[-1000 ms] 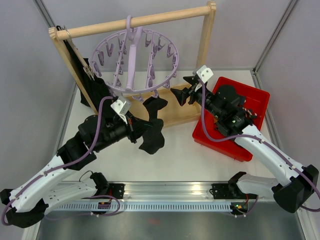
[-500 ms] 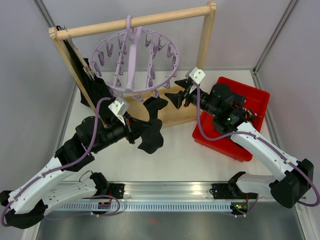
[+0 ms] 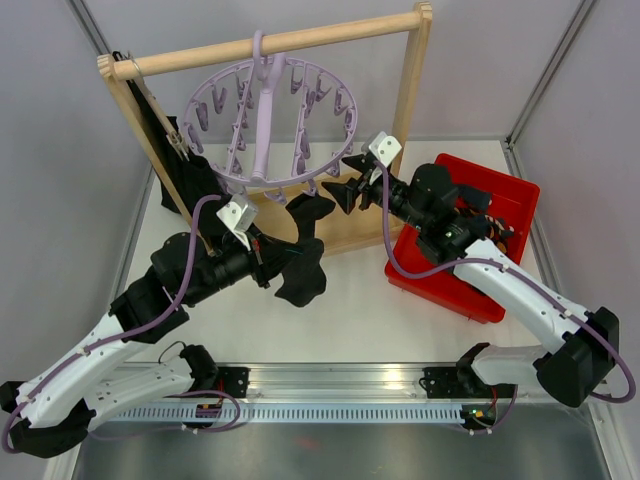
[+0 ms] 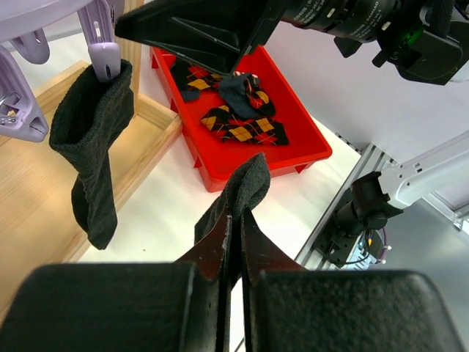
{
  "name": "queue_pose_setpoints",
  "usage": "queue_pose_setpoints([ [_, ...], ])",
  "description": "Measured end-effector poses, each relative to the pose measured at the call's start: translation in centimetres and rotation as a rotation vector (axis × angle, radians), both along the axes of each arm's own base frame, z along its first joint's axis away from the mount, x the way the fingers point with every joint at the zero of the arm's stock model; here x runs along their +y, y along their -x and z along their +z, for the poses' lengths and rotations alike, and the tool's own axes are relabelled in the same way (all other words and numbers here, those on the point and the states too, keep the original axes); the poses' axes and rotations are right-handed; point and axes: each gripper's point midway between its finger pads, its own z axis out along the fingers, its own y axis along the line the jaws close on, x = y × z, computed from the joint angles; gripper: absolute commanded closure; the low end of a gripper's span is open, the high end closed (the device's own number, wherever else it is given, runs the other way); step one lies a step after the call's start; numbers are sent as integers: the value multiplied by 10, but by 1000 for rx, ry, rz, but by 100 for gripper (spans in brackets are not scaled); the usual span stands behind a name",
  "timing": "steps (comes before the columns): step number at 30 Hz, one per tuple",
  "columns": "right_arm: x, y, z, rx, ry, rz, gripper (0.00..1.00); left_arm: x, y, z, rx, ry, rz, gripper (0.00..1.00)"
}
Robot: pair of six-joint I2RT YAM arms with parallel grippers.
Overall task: Clip the socks to the hanger
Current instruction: Open the clamp at the hanger.
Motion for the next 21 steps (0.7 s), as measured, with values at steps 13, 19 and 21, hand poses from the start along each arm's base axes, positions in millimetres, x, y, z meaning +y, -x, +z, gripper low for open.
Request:
queue_pose_setpoints([
  [13,3,-9,10,-22,-13,-33,37,1,0,-5,7,-19,0,98],
  [19,7,-8,12,-22,-14,-35,54,1,1,-5,8,-21,0,98],
  [21,8,-7,14,-21,-14,-40,62,1,1,-5,8,-21,0,98],
])
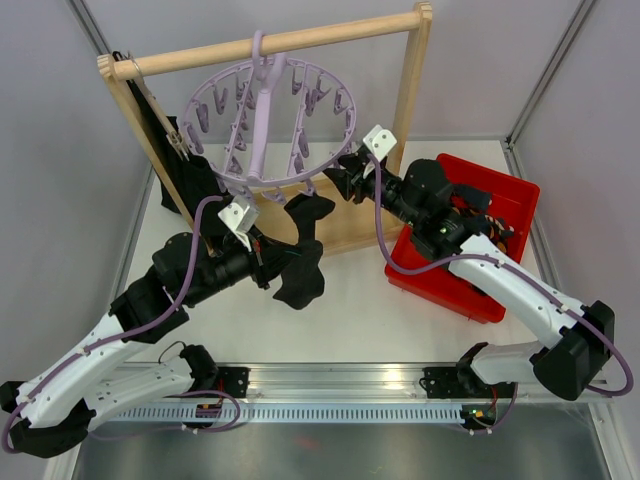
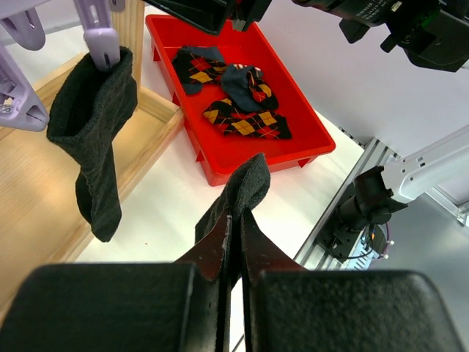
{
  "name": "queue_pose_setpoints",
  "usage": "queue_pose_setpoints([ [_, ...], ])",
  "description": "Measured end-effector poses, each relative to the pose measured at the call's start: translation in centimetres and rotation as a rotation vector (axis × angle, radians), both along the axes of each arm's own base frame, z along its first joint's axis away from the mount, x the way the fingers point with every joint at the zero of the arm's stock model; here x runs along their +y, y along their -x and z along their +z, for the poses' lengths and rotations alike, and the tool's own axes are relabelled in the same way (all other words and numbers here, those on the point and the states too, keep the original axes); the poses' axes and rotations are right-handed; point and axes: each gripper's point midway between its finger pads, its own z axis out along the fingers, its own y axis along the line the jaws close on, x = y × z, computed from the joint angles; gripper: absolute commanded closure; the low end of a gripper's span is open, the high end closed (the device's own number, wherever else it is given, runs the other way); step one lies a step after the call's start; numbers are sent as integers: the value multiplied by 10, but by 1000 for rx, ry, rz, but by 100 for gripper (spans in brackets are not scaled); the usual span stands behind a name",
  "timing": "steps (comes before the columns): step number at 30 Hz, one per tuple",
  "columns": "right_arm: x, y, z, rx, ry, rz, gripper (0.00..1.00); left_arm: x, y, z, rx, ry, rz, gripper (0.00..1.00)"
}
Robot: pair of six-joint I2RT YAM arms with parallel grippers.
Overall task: Clip the socks to the hanger
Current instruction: Open the clamp at the hanger.
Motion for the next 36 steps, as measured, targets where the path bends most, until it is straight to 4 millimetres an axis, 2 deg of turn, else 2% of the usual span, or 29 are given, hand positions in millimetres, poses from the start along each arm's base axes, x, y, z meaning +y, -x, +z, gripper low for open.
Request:
queue_pose_setpoints([
  [6,6,6,-1,15,8,-3,71,0,0,0,0,-1,0,98],
  [11,16,16,-6,45,21,-4,86,-4,-3,-3,6,-8,1,98],
  [12,18,19,-7,53,21,-7,90,-5,-4,-4,10,-12,1,98],
  [17,29,34,-7,83,9,-10,99,-12,-18,-13,27,-33,41,98],
  [25,34,53,6,121,-34,-42,100,-15,-42,-31,71,-42,154,98],
  [30,32,59,11,136,-46,-51,100,-21,-51,-42,73,-39,176,98],
  [36,26,65,19,132,-57,-42,100,-28,-52,-32,18,13,140,98],
])
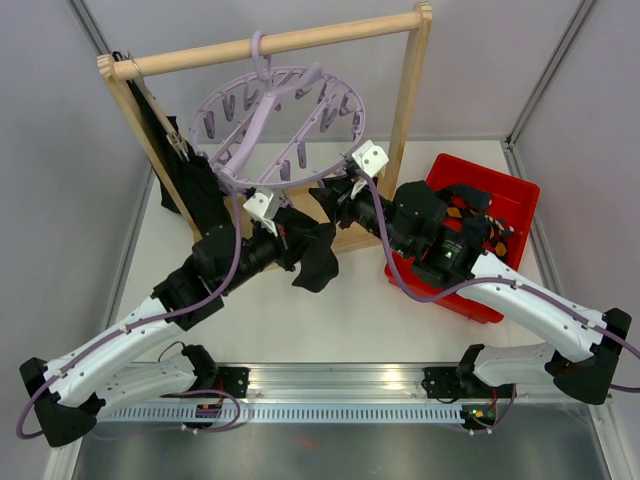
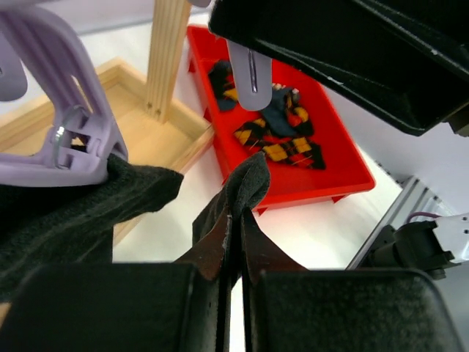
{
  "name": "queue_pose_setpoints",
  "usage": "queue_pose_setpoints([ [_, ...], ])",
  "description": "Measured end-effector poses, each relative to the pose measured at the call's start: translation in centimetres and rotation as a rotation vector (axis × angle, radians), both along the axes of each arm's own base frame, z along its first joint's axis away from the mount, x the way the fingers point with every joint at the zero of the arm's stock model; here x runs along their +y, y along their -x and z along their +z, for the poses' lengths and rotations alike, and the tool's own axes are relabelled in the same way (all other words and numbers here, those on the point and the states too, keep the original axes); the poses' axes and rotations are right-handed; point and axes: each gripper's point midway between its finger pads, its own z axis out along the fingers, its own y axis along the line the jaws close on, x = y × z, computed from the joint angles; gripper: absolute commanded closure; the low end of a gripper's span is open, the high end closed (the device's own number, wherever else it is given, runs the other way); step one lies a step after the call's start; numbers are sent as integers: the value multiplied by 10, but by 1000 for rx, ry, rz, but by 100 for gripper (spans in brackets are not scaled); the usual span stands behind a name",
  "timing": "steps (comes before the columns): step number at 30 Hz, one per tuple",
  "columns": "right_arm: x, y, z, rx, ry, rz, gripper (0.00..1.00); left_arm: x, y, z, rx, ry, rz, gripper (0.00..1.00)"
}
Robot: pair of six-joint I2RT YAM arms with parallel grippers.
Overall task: Clip the socks to the hanger
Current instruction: Open the clamp at the hanger.
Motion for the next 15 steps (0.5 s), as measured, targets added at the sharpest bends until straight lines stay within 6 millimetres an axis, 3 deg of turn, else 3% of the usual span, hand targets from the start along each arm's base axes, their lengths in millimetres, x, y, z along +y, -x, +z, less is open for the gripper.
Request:
queue_pose_setpoints([
  [5,-3,7,8,-2,-1,22,100,2,-3,5,-49,51,-53,98],
  [15,1,19,13,-2,-9,89,100,-14,8,17,-132,130,-213,98],
])
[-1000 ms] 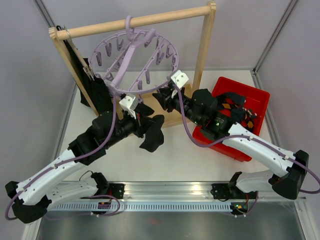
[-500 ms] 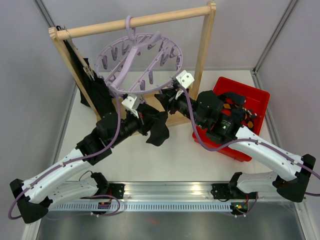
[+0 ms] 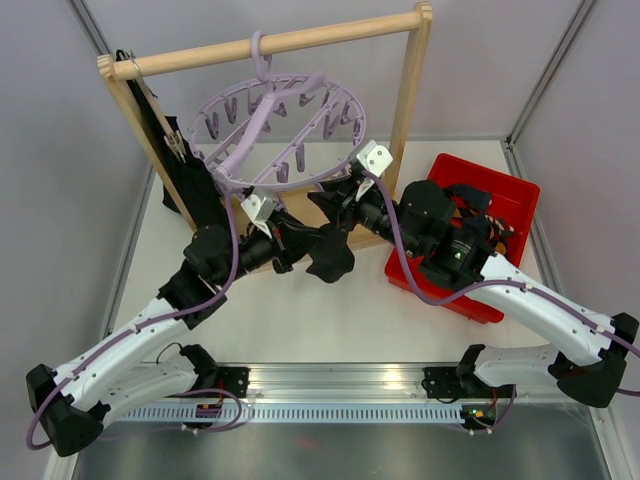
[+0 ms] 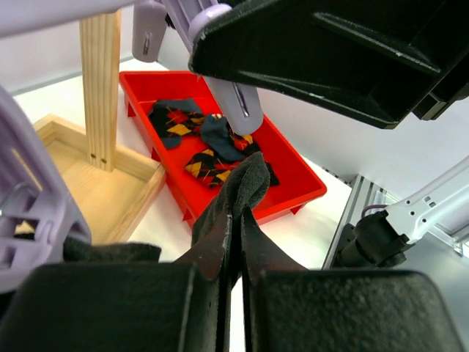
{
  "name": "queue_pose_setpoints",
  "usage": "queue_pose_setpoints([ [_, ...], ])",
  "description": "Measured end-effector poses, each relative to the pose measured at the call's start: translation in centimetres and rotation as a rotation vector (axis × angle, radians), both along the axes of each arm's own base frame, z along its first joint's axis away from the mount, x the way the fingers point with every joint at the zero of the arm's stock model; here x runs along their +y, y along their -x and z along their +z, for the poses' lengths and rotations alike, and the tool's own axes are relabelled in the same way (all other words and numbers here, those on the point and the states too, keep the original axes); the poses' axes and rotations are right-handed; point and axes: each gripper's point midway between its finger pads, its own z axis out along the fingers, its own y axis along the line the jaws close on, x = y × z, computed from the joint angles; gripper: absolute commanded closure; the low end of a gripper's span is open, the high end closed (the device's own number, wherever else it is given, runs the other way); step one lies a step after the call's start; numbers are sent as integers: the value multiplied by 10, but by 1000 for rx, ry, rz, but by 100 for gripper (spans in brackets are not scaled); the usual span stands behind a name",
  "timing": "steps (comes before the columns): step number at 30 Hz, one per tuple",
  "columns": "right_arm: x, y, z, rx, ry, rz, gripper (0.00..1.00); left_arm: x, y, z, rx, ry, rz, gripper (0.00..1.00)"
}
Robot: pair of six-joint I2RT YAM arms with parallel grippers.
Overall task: Clip the socks to the hanger
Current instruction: Open the clamp at the hanger, then clamp the sock onto the hanger.
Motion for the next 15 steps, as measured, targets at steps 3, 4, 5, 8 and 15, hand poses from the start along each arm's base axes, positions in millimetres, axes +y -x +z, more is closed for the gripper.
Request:
queue_pose_setpoints([
  [3,1,3,1,9,-11,15,100,-1,-2,2,-18,16,-10,98],
  [4,1,4,2,10,-15,20,100,-1,-2,2,-23,19,-13,98],
  [5,1,5,3,11,-17,24,100,-1,-3,2,-28,25,-14,98],
  [8,2,7,4,17,-28,35,100,0,-5,0,-31,38,-11,98],
  [15,3,10,6,34,-48,49,100,3,-7,2,-56,79,4,98],
])
